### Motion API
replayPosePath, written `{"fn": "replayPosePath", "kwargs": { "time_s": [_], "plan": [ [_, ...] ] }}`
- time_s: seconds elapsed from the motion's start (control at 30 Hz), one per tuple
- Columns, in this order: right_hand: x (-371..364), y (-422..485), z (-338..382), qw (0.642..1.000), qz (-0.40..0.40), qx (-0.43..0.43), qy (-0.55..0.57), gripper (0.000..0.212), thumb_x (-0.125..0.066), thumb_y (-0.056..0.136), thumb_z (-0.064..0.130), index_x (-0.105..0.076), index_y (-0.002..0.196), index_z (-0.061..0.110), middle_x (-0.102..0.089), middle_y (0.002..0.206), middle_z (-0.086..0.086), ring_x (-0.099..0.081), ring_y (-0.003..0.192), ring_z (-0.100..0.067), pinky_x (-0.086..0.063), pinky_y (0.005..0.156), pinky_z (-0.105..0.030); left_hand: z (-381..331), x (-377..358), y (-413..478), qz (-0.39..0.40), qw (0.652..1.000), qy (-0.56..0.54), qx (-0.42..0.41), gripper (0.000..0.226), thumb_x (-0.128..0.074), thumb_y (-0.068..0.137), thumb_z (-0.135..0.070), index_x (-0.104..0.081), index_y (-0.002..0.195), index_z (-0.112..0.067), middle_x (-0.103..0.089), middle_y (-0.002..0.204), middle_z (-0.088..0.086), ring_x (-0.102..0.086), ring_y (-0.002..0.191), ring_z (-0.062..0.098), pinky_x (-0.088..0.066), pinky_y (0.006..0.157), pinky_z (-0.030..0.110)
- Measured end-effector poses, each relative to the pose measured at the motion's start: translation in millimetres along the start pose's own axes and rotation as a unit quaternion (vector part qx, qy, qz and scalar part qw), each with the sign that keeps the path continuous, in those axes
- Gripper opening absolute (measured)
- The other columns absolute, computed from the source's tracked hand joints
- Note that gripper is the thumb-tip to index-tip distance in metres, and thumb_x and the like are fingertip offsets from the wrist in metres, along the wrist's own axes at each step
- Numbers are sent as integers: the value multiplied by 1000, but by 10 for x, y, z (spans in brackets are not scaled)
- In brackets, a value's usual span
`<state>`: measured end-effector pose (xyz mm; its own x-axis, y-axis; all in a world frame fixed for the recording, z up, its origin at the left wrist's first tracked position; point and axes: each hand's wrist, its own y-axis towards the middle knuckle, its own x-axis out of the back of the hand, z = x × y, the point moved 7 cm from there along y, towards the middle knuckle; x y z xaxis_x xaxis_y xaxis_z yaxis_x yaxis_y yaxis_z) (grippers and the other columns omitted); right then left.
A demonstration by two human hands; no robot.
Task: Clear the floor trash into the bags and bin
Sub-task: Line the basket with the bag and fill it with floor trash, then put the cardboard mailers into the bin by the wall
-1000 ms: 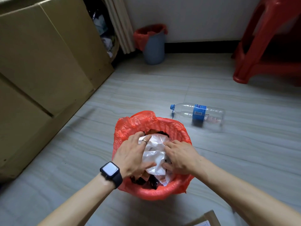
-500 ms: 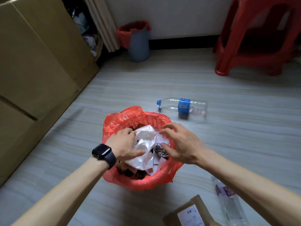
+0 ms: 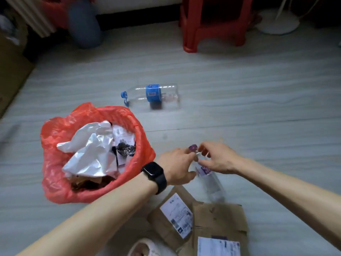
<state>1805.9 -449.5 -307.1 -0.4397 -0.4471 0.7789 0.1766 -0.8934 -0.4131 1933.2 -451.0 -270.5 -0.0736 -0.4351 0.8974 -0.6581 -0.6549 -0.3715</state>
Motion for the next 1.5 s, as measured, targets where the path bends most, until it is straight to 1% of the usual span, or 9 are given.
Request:
{"fn": "replayPosePath", "kwargs": {
  "time_s": [0.13,0.2,0.4,0.67,0.9,1.0,1.13,1.37,1.5],
  "plan": [
    [-648,-456,-328,981,170,-54,-69,38,-68,76,54,-57,98,25,-65,102,0,-62,93,-25,-53,79,-34,65,-940,94,113,988,-72,80,69,-68,82,-43,-39,142,-25,-39,143,6,-51,120,31,-49,93,41],
    [-930,-673,-490,961,240,-90,-101,58,-73,70,62,-58,111,23,-64,113,-5,-62,102,-29,-52,83,-33,182,-1230,47,130,975,-128,127,83,-74,78,-44,-35,147,-22,-36,145,9,-52,121,31,-49,96,40],
    [-1481,-1052,-921,930,305,-187,-81,134,-91,45,59,-11,149,26,-28,139,-13,-54,120,-39,-48,98,-41,304,-1650,-15,162,961,-166,153,62,-75,79,-26,-50,135,-20,-57,127,6,-57,110,23,-47,88,27],
    [-1524,-926,-1018,952,255,-145,-91,96,-85,48,59,-42,125,21,-40,128,-7,-54,111,-31,-50,94,-39,300,-1595,64,187,965,-130,133,42,-83,71,-32,-66,108,-24,-68,108,-3,-62,94,17,-51,75,28],
    [-1459,-897,-974,934,333,-120,-50,52,-80,76,41,-60,119,19,-66,121,-6,-62,108,-26,-47,83,-27,218,-1577,126,245,960,-69,112,38,-82,73,-33,-66,107,-25,-65,98,-2,-62,85,18,-48,62,28],
    [-1269,-874,-948,906,402,-132,-8,37,-77,81,30,-66,114,18,-70,109,-4,-64,89,-20,-51,80,-32,177,-1464,197,263,959,-63,89,31,-82,73,-37,-68,101,-29,-64,86,-8,-61,78,13,-47,58,25],
    [-566,-577,-995,893,425,-146,-19,15,-77,80,27,-71,94,24,-63,68,6,-54,57,-12,-41,55,-21,156,-978,392,228,969,-47,79,27,-78,76,-36,-68,100,-28,-58,73,-11,-60,72,12,-42,51,22],
    [989,-489,-730,920,337,-194,39,15,-76,81,22,-62,83,19,-51,60,2,-45,53,-13,-34,51,-20,191,521,261,153,978,-41,132,27,-68,79,-16,-67,106,-19,-64,86,1,-55,76,21,-38,53,23],
    [1989,-742,-274,956,203,-192,90,16,-73,83,22,-67,91,9,-54,62,-3,-45,51,-16,-32,46,-20,319,1650,-180,84,977,-64,186,26,-67,79,-19,-65,105,-20,-68,93,4,-62,83,25,-45,62,28]
  ]
}}
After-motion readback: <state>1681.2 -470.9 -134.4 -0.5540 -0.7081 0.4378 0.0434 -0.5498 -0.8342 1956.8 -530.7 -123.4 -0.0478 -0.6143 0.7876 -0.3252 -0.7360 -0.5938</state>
